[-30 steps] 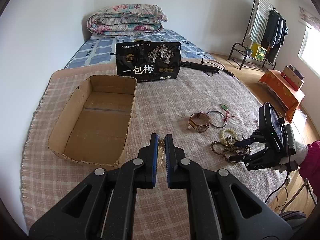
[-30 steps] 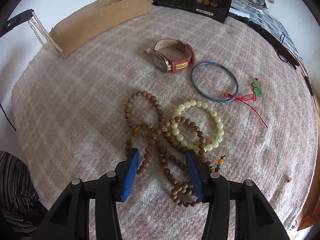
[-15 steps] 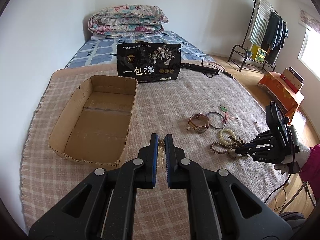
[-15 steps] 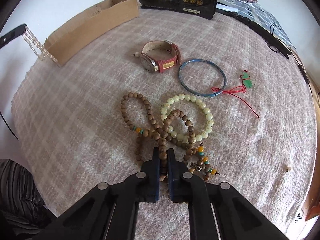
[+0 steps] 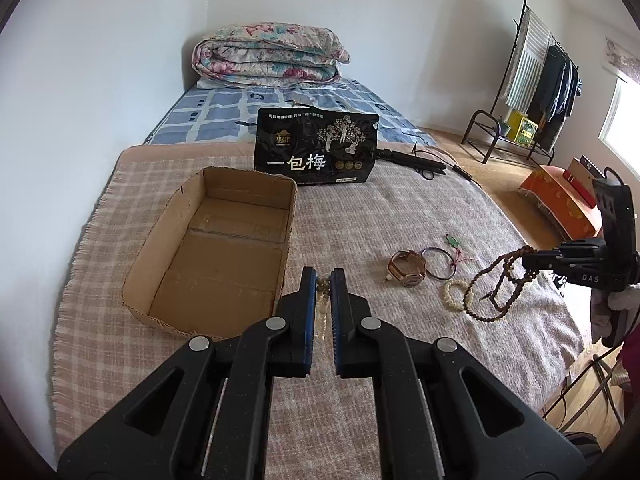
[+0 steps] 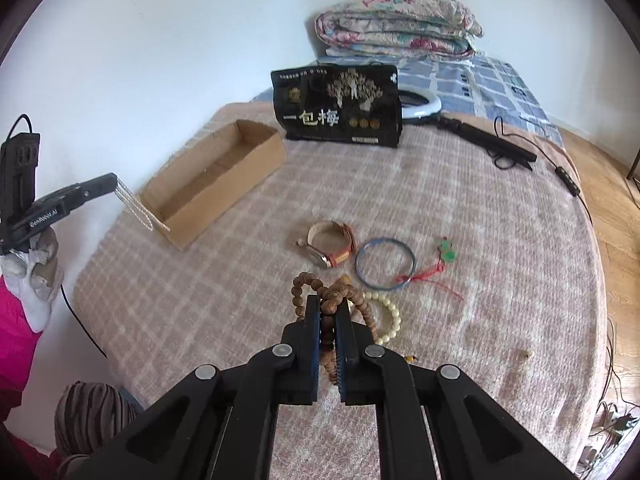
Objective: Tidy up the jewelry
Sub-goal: 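Drop the bead strand into the box with the right tool while the left tool carries pearls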
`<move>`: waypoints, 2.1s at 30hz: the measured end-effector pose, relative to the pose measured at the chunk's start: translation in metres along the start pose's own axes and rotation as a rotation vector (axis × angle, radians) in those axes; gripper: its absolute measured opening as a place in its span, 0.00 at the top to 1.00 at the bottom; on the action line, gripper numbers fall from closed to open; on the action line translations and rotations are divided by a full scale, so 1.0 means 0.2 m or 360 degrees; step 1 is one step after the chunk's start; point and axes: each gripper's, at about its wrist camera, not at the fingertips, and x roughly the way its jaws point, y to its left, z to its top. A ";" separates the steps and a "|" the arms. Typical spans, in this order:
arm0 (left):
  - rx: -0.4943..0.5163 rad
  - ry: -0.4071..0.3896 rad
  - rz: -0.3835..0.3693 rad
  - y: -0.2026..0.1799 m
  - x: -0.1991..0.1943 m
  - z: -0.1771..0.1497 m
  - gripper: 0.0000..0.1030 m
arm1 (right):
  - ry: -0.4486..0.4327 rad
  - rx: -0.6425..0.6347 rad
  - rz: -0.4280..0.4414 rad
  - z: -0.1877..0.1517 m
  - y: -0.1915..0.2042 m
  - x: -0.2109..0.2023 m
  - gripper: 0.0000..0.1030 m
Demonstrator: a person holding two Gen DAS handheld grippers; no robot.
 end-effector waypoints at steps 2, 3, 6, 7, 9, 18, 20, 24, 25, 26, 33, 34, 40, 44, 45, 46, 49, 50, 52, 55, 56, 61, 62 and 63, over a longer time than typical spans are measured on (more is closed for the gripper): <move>-0.0006 -0.0012 0.0006 0.03 -0.01 0.01 0.95 | -0.0043 -0.0023 -0.0007 0.07 0.04 -0.04 0.96; -0.0009 -0.0017 0.0010 0.04 -0.02 0.02 0.95 | -0.0063 -0.0035 -0.0009 0.11 0.06 -0.04 0.96; -0.0020 -0.0035 0.0023 0.08 -0.04 0.04 0.95 | -0.0113 -0.0075 -0.0004 0.21 0.12 -0.07 0.96; -0.0024 -0.0039 0.0028 0.10 -0.04 0.05 0.95 | -0.0129 -0.0088 -0.0003 0.24 0.14 -0.08 0.96; -0.0034 -0.0048 0.0039 0.14 -0.05 0.07 0.95 | -0.0160 -0.0116 0.0003 0.30 0.18 -0.09 0.96; -0.0078 -0.0073 0.0086 0.30 -0.05 0.12 0.95 | -0.0259 -0.0245 0.0072 0.59 0.43 -0.07 0.96; -0.0084 -0.0068 0.0098 0.34 -0.03 0.12 0.95 | -0.0270 -0.0265 0.0087 0.64 0.49 -0.03 0.96; -0.0114 -0.0055 0.0115 0.42 0.00 0.12 0.95 | -0.0282 -0.0279 0.0132 0.74 0.58 0.06 0.96; -0.0121 -0.0052 0.0119 0.44 0.00 0.11 0.95 | -0.0281 -0.0284 0.0140 0.76 0.60 0.09 0.96; -0.0127 -0.0048 0.0124 0.46 0.01 0.11 0.95 | -0.0278 -0.0290 0.0146 0.78 0.62 0.12 0.96; -0.0171 -0.0007 0.0153 0.58 0.08 0.07 0.95 | -0.0252 -0.0315 0.0183 0.89 0.76 0.34 0.96; -0.0177 -0.0001 0.0152 0.59 0.09 0.07 0.95 | -0.0250 -0.0313 0.0190 0.90 0.78 0.37 0.96; -0.0172 0.0021 0.0156 0.62 0.14 0.06 0.95 | -0.0232 -0.0301 0.0230 0.98 0.87 0.53 0.96; -0.0174 0.0035 0.0150 0.63 0.17 0.05 0.95 | -0.0219 -0.0282 0.0254 1.00 0.90 0.62 0.96; -0.0173 0.0040 0.0149 0.63 0.18 0.05 0.95 | -0.0214 -0.0270 0.0264 1.01 0.90 0.64 0.96; -0.0171 0.0044 0.0149 0.63 0.19 0.04 0.95 | -0.0209 -0.0258 0.0269 1.01 0.90 0.67 0.96; -0.0171 0.0059 0.0149 0.64 0.21 0.03 0.95 | -0.0181 -0.0225 0.0289 1.01 0.90 0.74 0.96; -0.0171 0.0066 0.0149 0.64 0.22 0.03 0.95 | -0.0168 -0.0214 0.0294 1.00 0.90 0.77 0.96; -0.0172 0.0079 0.0152 0.65 0.23 0.02 0.95 | -0.0141 -0.0198 0.0302 0.99 0.90 0.83 0.96; -0.0176 0.0098 0.0156 0.65 0.25 0.00 0.95 | -0.0093 -0.0182 0.0297 0.96 0.89 0.90 0.96; -0.0177 0.0104 0.0155 0.66 0.26 0.00 0.95 | -0.0076 -0.0184 0.0293 0.95 0.89 0.92 0.96; -0.0173 0.0124 0.0173 0.66 0.27 -0.01 0.95 | -0.0019 -0.0183 0.0251 0.91 0.88 0.99 0.79; -0.0180 0.0130 0.0171 0.66 0.27 -0.01 0.95 | -0.0024 -0.0182 0.0243 0.90 0.88 0.99 0.67; -0.0187 0.0130 0.0165 0.67 0.27 -0.01 0.95 | -0.0036 -0.0183 0.0229 0.90 0.88 0.98 0.64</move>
